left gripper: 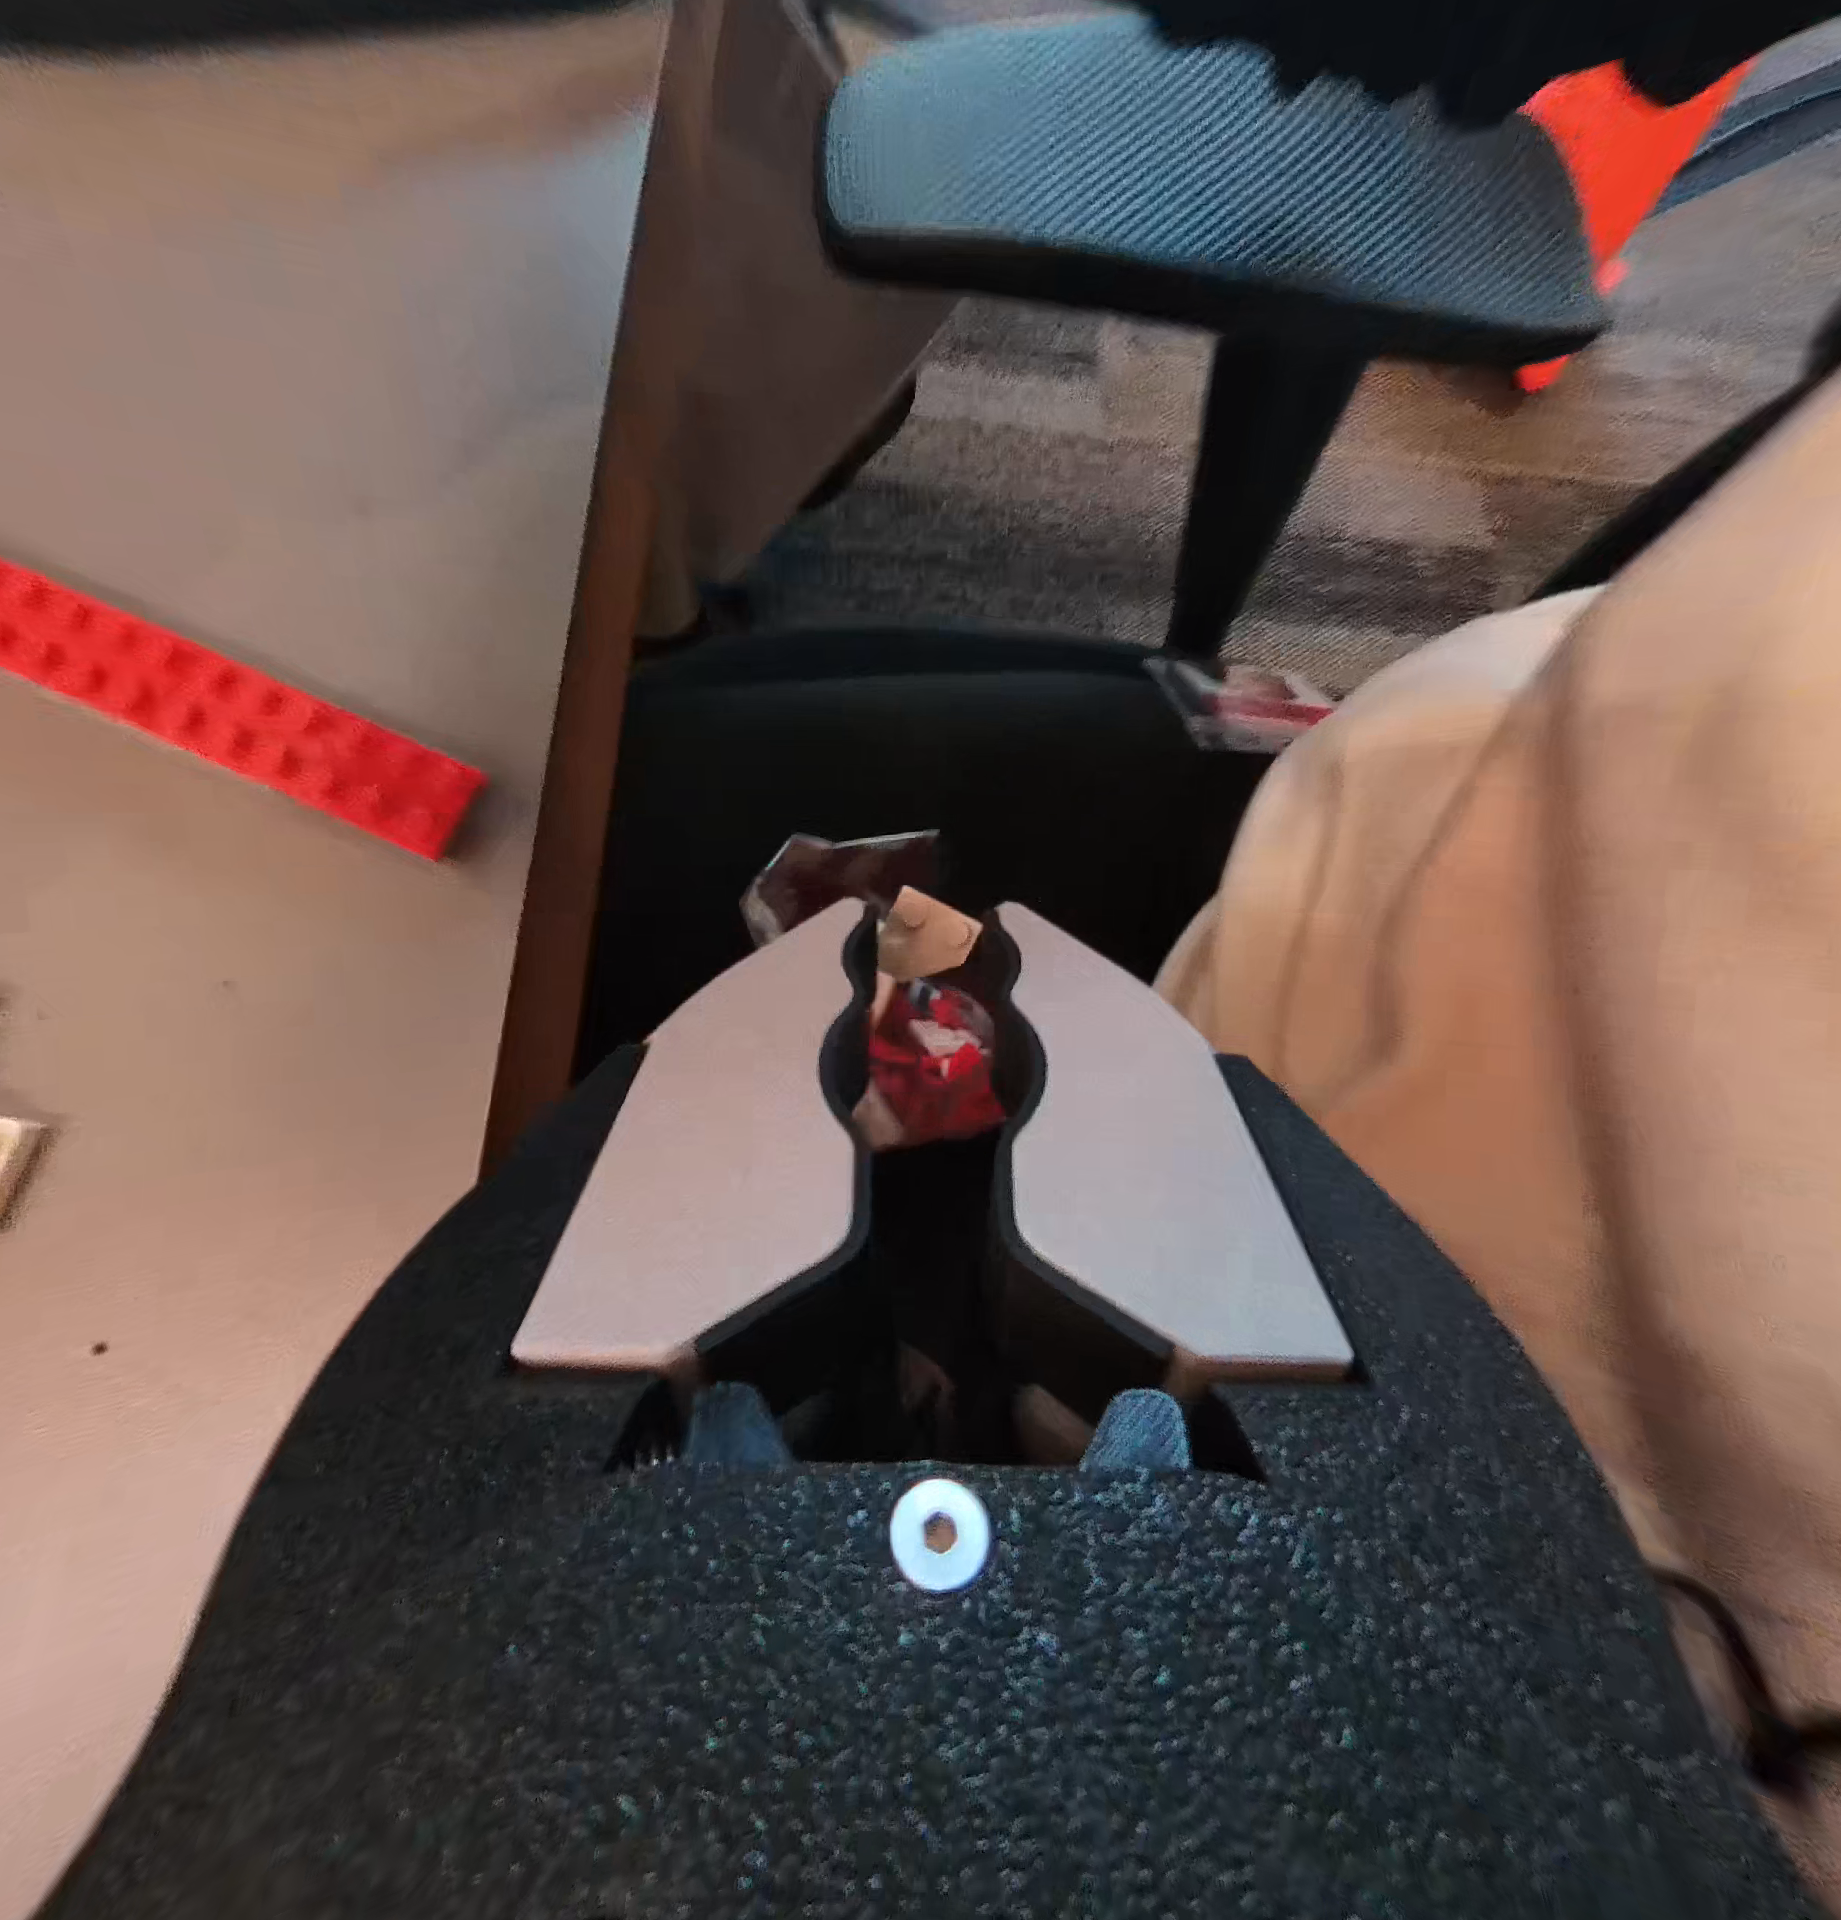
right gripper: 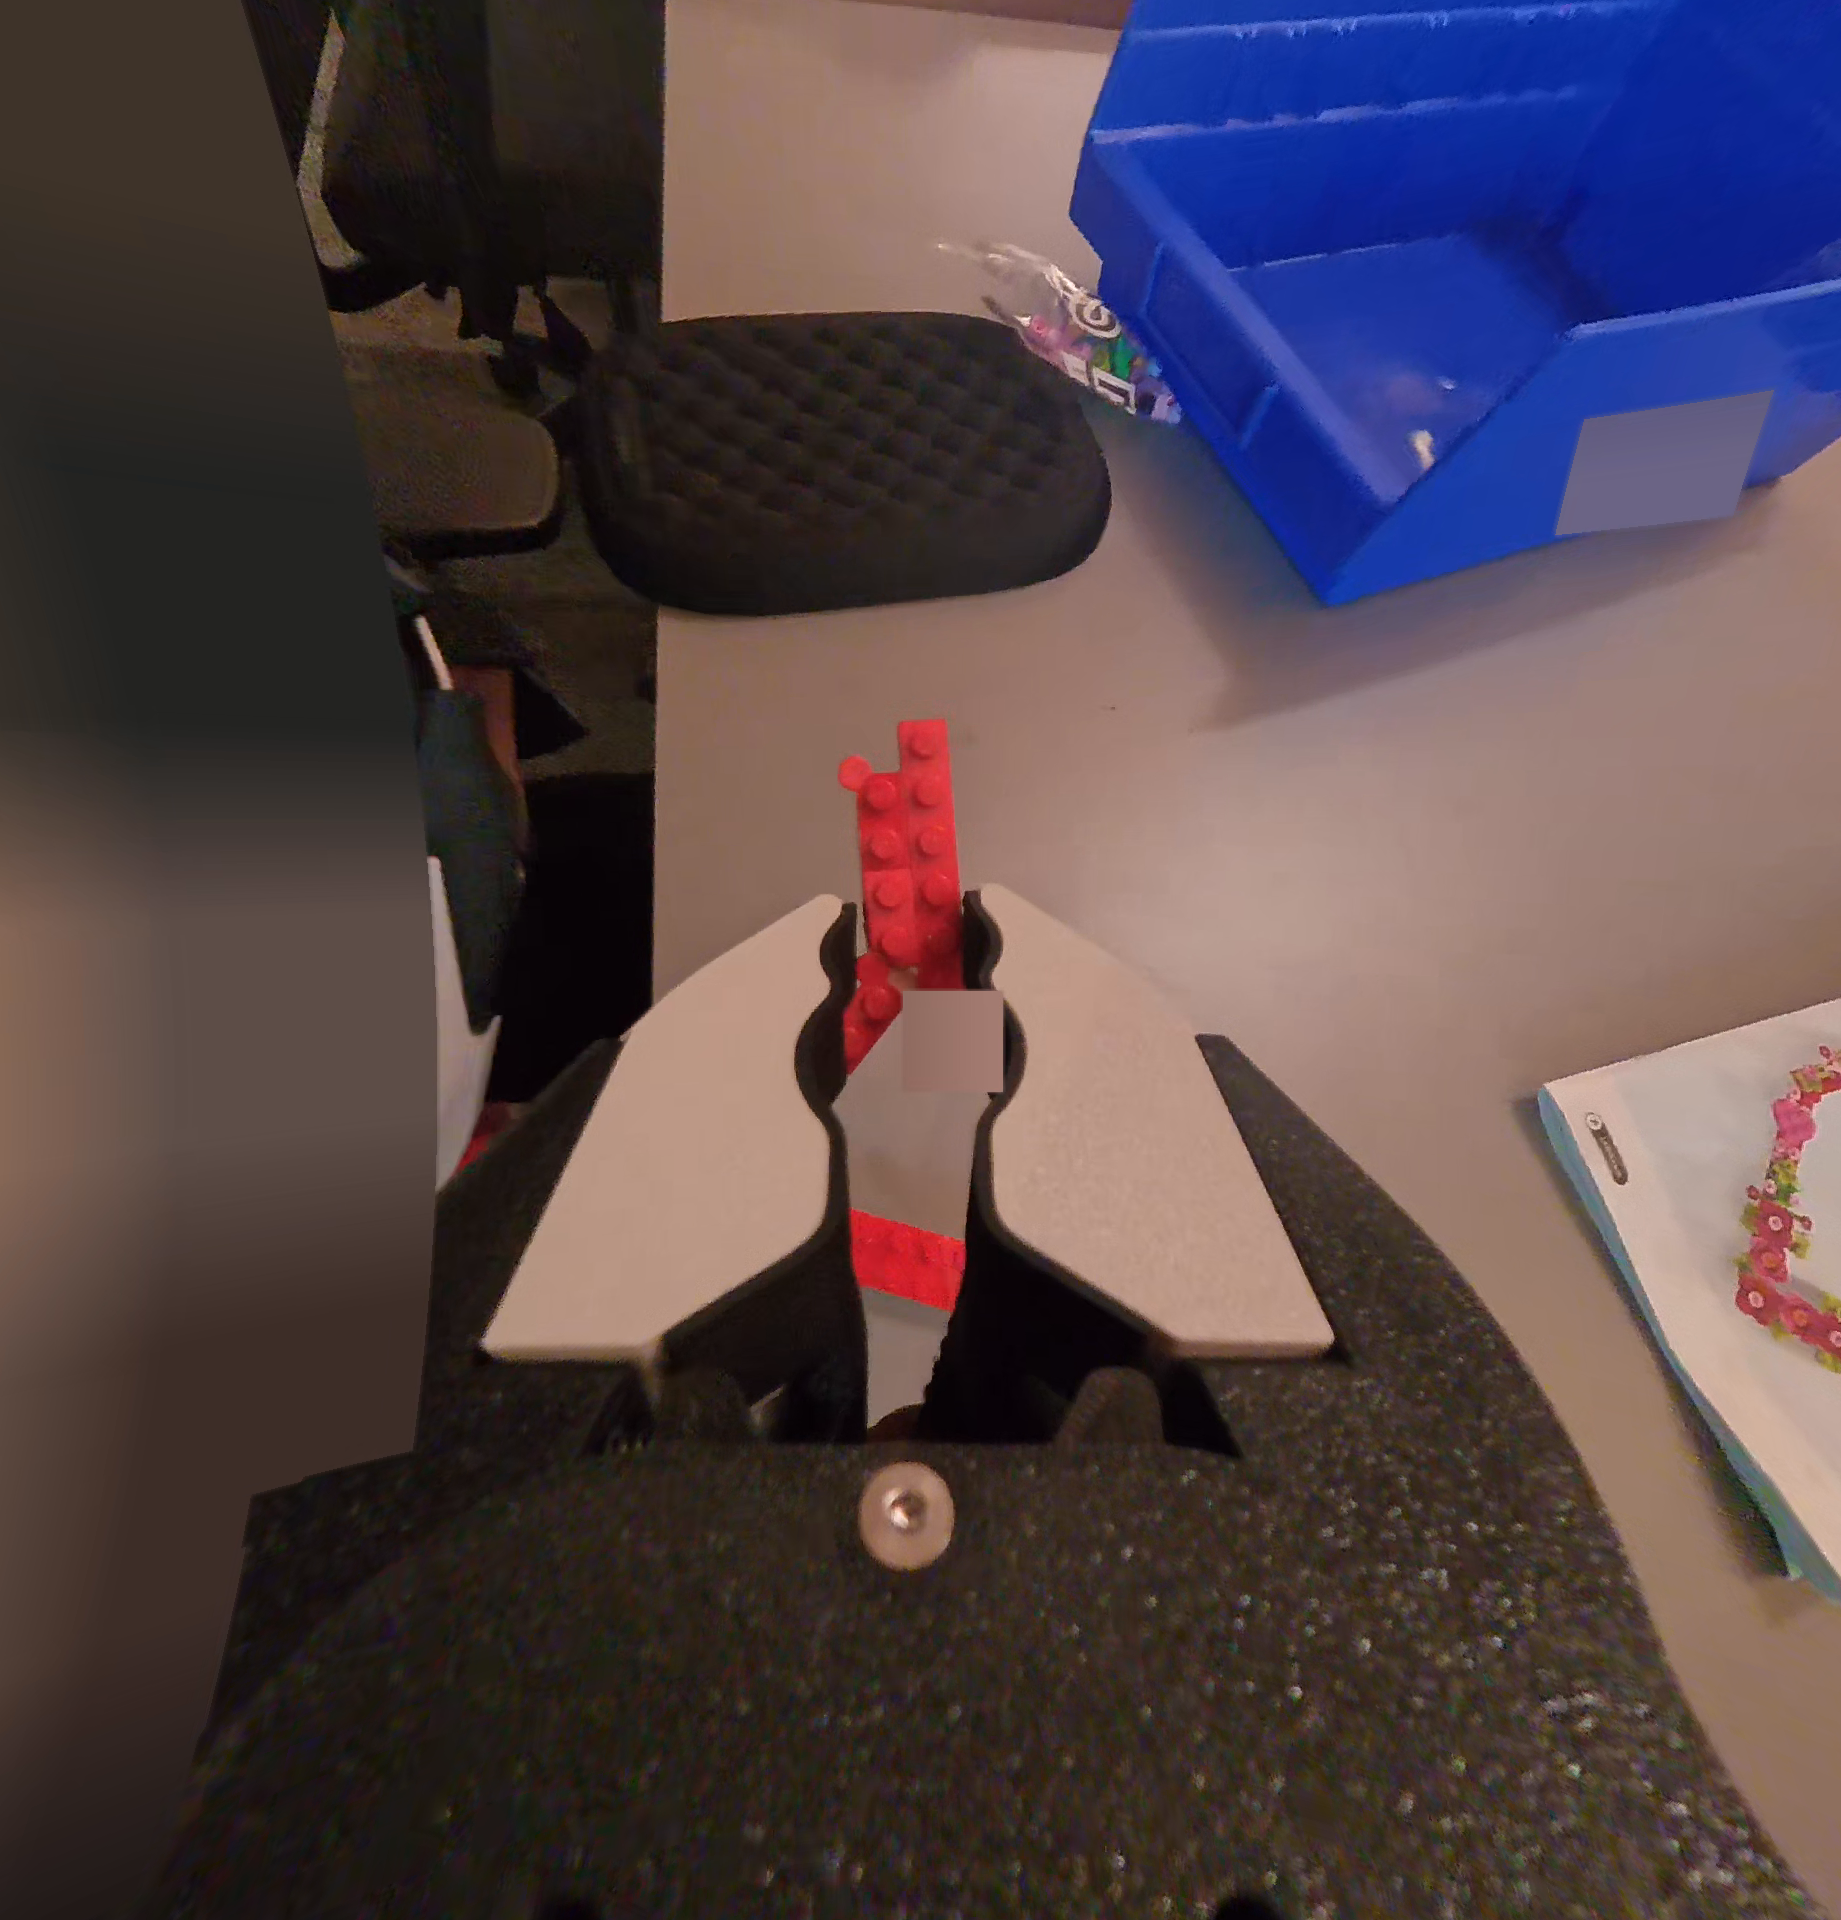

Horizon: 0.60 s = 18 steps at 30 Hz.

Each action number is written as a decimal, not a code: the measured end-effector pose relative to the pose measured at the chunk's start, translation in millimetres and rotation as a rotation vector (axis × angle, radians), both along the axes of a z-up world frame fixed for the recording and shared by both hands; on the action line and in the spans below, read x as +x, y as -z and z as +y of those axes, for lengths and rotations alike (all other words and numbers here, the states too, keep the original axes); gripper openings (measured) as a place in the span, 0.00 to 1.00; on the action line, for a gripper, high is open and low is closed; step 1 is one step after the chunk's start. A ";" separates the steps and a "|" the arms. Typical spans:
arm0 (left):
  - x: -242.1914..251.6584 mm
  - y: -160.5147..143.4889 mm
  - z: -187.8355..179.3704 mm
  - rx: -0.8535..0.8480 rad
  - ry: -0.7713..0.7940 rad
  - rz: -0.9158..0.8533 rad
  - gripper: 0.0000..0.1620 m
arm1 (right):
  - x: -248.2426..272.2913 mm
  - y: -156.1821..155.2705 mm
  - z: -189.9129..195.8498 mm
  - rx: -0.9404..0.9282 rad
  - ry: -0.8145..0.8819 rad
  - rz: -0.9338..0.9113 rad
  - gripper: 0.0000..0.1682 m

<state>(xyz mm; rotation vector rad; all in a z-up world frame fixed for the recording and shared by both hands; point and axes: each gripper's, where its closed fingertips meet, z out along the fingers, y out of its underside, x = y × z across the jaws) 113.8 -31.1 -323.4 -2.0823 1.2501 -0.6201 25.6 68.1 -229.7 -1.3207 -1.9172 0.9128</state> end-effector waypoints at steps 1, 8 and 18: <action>-2.4 6.9 1.5 -0.006 -0.017 0.029 0.16 | 0.9 -0.1 -1.3 0.003 -0.001 0.000 0.11; -15.6 16.9 5.4 0.007 -0.065 0.065 0.19 | 4.9 3.5 -4.7 0.018 -0.005 -0.011 0.11; -109.3 -89.7 59.4 0.430 -0.373 -0.076 0.20 | 1.9 23.7 -18.9 0.313 -0.095 -0.081 0.12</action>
